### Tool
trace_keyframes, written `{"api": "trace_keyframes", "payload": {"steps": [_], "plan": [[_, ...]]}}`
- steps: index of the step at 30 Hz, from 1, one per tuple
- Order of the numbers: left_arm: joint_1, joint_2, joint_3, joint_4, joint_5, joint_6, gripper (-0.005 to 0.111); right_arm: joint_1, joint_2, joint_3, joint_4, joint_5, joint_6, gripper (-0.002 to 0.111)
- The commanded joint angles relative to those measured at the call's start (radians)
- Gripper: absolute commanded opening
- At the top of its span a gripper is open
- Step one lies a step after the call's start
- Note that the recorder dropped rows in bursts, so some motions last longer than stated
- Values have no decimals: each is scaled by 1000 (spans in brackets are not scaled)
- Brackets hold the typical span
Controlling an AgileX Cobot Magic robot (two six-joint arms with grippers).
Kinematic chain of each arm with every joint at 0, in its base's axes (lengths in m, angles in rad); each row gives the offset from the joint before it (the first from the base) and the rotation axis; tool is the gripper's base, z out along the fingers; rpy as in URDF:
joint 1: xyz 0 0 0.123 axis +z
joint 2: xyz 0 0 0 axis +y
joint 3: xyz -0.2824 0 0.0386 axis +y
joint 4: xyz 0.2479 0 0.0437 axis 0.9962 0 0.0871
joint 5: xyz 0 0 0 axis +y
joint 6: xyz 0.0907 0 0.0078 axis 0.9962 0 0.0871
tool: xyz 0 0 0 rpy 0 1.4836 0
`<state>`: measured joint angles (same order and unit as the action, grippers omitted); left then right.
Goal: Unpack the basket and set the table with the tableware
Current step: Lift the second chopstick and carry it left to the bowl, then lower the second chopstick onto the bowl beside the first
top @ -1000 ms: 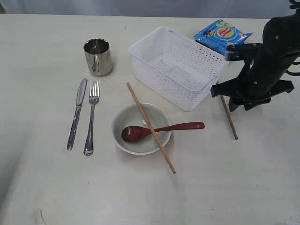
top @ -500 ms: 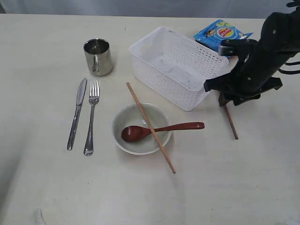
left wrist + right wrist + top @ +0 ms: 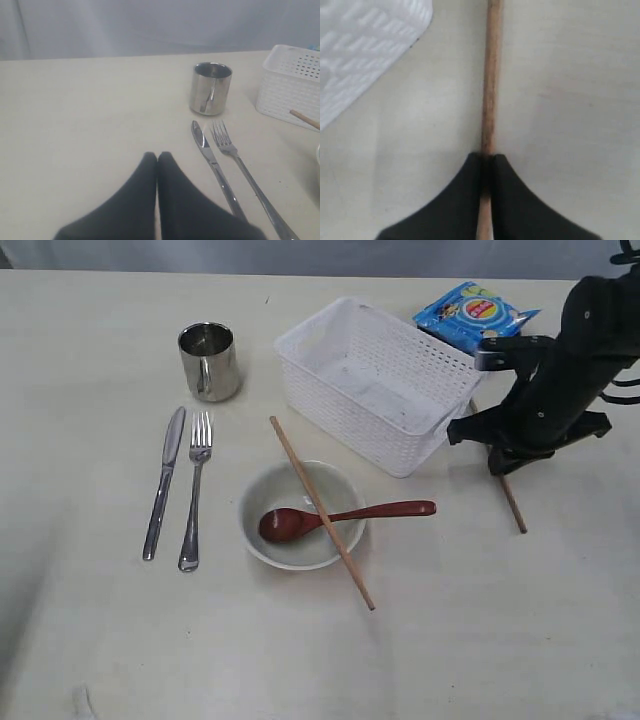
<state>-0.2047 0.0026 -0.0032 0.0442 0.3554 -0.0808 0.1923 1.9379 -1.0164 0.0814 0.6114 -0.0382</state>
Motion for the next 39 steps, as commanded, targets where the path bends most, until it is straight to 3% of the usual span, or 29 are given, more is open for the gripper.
{"api": "trace_keyframes", "payload": {"steps": [1,6,10,19,24,29,39], "plan": [[-5,-3,3,8,-11,-4,0,-13,-38,15,-6,46,26,-1],[-5,-3,3,8,-11,-4,0,-92,-234,17,-27,104,93,-1],[-5,-3,3,8,-11,-4,0,-66,-391,17,10,109,76,-1],[-5,-3,3,8,-11,-4,0,389,-488,17,129,127,55,-1],[-5,-3,3,8,-11,-4,0,564,-469,12,182,32,109,-1],[-5,-3,3,8,-11,-4,0,637,-366,-7,182,48,129,-1],[-5,-3,3,8,-11,-4,0,641,-267,-7,179,49,172,-1]]}}
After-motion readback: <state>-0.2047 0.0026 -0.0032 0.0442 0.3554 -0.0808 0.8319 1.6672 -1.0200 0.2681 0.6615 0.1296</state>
